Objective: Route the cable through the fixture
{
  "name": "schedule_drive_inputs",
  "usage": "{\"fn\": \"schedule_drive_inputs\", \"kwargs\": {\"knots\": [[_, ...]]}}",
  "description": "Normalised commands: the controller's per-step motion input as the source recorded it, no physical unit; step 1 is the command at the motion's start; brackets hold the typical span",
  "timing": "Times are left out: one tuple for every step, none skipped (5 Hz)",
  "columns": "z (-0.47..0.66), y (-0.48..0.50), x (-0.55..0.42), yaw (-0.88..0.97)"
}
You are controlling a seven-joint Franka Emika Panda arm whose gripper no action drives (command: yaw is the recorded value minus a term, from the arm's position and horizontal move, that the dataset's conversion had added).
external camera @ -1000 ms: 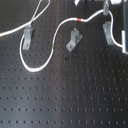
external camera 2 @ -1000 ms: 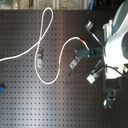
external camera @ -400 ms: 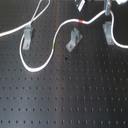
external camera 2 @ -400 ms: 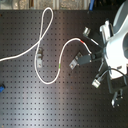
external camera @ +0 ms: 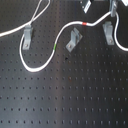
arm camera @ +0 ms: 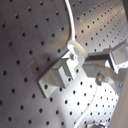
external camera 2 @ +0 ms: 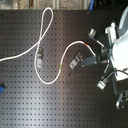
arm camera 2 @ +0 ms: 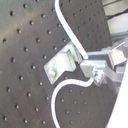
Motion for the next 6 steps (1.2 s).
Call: {"fn": "schedule_drive_inputs", "kwargs": {"knots": [[-0.04, -0.191, 0.136, -0.34], [0.00, -0.019, -0.059, 0.00], [0.31, -0.145, -0.412, -0.01], [0.02, 0.000, 0.000, 0.00], [0.43, 0.057, -0.285, 0.07], [0.10, 0.061, -0.171, 0.29]]}}
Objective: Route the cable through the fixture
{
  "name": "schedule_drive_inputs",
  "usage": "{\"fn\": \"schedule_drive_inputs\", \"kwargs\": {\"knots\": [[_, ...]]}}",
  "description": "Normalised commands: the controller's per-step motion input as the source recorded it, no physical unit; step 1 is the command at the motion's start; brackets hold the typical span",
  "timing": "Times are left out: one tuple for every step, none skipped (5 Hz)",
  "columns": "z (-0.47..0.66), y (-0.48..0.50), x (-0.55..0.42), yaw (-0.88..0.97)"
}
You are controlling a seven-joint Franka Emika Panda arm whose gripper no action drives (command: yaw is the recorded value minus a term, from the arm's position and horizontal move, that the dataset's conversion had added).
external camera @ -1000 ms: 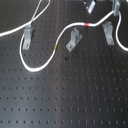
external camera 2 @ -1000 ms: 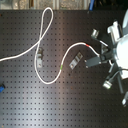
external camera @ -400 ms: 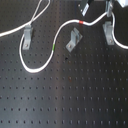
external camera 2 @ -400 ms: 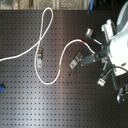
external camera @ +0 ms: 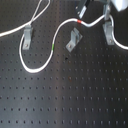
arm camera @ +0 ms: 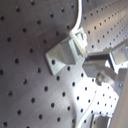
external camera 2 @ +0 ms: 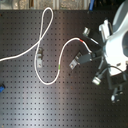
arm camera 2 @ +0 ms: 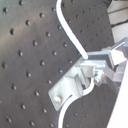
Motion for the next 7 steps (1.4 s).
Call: {"fn": "schedule_drive_inputs", "kwargs": {"knots": [[0.19, 0.166, -0.109, 0.00], [0.68, 0.329, -0.318, 0.00], [0.01, 0.000, 0.000, 0.00], [0.02, 0.000, 0.000, -0.02], [0.00, 0.021, -0.005, 0.00], [0.38, 0.049, -0.495, 0.00], [0.00, 0.039, -0.056, 0.00]]}}
